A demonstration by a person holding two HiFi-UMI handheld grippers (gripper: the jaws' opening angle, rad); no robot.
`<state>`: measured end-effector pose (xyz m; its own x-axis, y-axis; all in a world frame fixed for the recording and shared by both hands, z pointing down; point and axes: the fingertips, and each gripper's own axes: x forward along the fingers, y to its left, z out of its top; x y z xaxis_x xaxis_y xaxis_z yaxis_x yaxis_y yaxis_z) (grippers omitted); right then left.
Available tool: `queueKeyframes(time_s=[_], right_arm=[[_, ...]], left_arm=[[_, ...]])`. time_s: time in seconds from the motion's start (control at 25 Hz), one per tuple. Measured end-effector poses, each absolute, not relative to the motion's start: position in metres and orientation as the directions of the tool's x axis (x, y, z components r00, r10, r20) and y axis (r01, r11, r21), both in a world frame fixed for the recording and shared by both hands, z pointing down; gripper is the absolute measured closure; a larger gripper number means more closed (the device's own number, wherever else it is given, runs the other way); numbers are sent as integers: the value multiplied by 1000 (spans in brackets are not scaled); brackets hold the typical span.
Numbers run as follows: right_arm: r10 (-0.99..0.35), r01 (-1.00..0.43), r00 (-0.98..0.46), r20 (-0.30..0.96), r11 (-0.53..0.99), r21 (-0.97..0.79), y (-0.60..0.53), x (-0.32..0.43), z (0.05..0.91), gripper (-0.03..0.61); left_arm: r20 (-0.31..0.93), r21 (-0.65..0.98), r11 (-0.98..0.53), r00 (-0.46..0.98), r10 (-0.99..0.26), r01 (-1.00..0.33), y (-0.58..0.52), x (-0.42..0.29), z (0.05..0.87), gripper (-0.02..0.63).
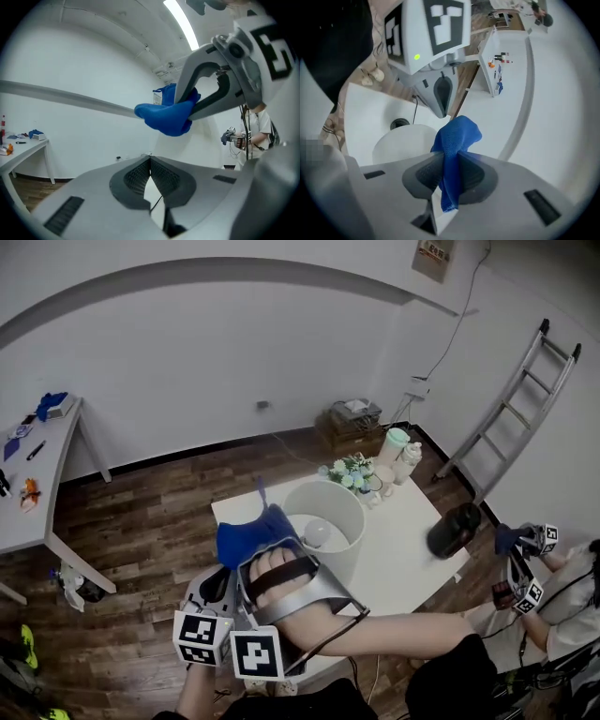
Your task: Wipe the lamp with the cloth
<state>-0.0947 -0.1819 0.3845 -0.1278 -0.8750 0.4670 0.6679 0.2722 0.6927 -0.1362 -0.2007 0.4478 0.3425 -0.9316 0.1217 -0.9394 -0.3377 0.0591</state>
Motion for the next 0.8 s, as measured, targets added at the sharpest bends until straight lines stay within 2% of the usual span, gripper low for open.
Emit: queueKeyframes(time_s=[0.12, 0.32, 0.6, 0.72, 0.8], right_arm=[[-900, 682, -125, 418, 228, 695, -172, -94, 411, 500], [-876, 632, -133, 464, 286, 721, -157, -99, 454, 500], [-774, 558, -234, 588, 388, 733, -125, -96, 503, 500], [-681, 406, -372, 631, 492, 770, -101, -100, 515, 500], [-648, 262, -485, 587, 533, 805, -89, -97, 523, 500]], left_arm=[[131, 54, -331, 335, -933, -942, -196, -143, 456, 604], [163, 50, -315, 319, -934, -948, -191, -152, 469, 604], [220, 30, -316, 314, -923, -948, -179, -157, 491, 604], [221, 32, -301, 301, -928, -953, -174, -161, 493, 604], [218, 28, -300, 299, -929, -953, -171, -160, 492, 604]])
